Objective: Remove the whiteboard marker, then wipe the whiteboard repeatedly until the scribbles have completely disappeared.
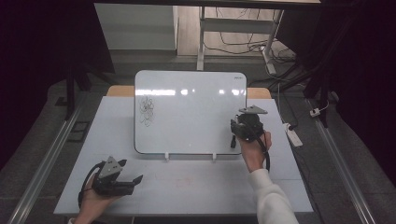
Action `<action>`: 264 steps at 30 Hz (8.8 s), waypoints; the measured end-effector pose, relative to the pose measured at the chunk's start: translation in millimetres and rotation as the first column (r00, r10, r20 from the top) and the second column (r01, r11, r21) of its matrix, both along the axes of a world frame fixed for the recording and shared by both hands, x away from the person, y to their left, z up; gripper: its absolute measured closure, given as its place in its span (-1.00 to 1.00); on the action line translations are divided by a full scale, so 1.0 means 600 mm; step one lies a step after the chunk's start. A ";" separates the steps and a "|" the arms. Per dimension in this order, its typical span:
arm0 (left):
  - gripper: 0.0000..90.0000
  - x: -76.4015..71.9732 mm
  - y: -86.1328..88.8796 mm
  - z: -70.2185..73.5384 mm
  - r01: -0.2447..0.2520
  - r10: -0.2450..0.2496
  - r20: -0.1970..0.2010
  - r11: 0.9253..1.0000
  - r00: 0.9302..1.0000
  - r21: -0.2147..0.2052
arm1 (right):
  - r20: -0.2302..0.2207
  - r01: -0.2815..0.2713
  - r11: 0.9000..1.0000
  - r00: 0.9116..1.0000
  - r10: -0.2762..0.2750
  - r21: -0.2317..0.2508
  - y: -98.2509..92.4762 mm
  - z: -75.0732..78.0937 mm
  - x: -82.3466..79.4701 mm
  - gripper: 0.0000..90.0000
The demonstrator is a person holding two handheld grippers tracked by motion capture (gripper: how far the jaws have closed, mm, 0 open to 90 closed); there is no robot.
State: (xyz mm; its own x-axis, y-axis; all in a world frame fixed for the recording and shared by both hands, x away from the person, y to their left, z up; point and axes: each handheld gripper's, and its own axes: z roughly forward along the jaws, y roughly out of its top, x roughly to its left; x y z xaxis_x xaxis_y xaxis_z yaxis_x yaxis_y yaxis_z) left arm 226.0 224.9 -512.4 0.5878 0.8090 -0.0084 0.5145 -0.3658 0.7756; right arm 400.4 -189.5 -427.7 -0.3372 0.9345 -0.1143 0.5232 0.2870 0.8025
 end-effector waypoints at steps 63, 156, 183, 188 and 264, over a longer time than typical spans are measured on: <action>-0.03 0.119 -0.228 0.069 0.283 -0.315 -0.069 0.913 0.946 -0.294 | 0.233 -0.503 0.839 0.859 0.457 0.210 0.122 0.013 -0.162 0.80; 0.73 0.327 0.030 0.127 -0.069 0.157 0.276 0.950 0.948 -0.306 | 0.087 -0.380 0.908 0.925 0.370 0.175 -0.182 -0.108 -0.160 0.06; 0.74 0.319 0.032 0.108 -0.080 0.181 0.348 0.955 0.920 -0.285 | 0.091 -0.394 0.901 0.919 0.383 0.184 -0.175 -0.107 -0.162 0.06; 0.74 0.306 -0.002 0.093 -0.003 0.094 0.364 0.970 0.927 -0.244 | 0.085 -0.407 0.896 0.913 0.398 0.177 -0.170 -0.110 -0.162 0.05; 0.74 0.298 0.016 0.086 -0.015 0.102 0.355 0.971 0.929 -0.238 | 0.087 -0.413 0.890 0.911 0.403 0.195 -0.166 -0.109 -0.162 0.04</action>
State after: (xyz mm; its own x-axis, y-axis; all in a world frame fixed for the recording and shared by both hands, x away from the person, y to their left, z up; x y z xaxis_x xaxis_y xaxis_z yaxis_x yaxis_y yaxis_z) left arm 405.0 234.4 -460.7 0.5369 0.8436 0.0083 0.1978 -0.1355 0.9708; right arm 302.9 -289.0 -492.9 -0.6928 0.7199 0.0412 0.3588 0.2947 0.8857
